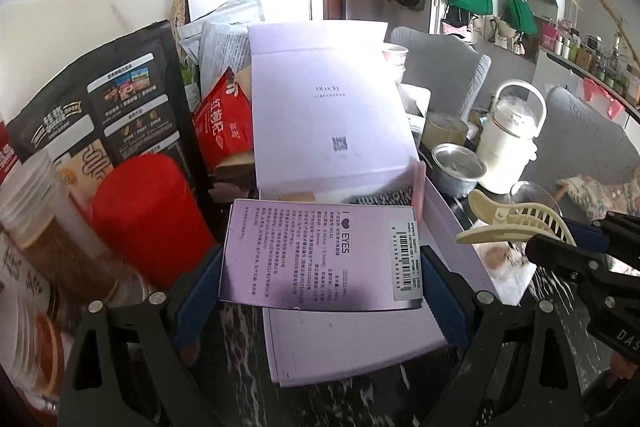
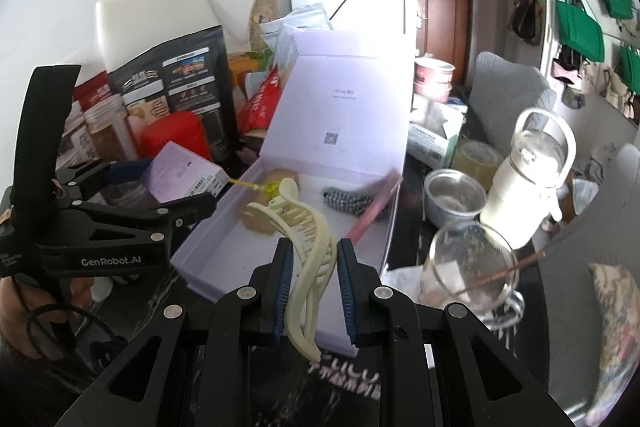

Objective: Organize rigid objects
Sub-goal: 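Carry the purple card and cream clip over the white box with both tools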

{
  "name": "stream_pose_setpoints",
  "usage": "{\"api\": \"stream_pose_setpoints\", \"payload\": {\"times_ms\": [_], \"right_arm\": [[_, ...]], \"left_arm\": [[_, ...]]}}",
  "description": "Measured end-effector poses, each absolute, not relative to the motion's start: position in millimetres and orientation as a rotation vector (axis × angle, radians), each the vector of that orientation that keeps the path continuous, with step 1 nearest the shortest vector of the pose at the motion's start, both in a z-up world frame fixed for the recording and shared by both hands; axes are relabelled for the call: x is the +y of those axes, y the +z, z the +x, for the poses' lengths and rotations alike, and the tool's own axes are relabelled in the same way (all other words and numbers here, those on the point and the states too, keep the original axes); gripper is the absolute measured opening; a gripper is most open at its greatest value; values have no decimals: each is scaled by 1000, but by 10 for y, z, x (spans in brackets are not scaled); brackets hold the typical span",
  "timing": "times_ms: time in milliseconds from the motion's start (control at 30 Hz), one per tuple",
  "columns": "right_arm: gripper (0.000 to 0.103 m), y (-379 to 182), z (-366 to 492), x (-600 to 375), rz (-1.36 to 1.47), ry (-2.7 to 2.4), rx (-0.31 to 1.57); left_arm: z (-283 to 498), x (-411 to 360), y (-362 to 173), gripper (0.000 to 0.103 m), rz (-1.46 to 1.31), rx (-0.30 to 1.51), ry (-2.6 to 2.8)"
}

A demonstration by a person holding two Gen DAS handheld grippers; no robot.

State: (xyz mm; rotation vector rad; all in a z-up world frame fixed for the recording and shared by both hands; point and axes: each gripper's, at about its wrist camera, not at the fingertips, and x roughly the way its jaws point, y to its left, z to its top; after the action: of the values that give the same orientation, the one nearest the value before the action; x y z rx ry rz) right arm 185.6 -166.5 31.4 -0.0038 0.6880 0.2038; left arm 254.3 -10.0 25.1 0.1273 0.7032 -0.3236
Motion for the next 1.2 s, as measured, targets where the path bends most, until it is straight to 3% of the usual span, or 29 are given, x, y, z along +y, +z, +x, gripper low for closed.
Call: {"api": "stream_pose_setpoints", "payload": {"times_ms": [733,1200], "right_arm": [[22,255,2826,-1803,35,140,686],[22,-90,3268,-1765,37,121,790]], "left_arm": [[3370,-153,162,93,76,703,-256],[3611,-236,-224,93,105,810,-261]]}}
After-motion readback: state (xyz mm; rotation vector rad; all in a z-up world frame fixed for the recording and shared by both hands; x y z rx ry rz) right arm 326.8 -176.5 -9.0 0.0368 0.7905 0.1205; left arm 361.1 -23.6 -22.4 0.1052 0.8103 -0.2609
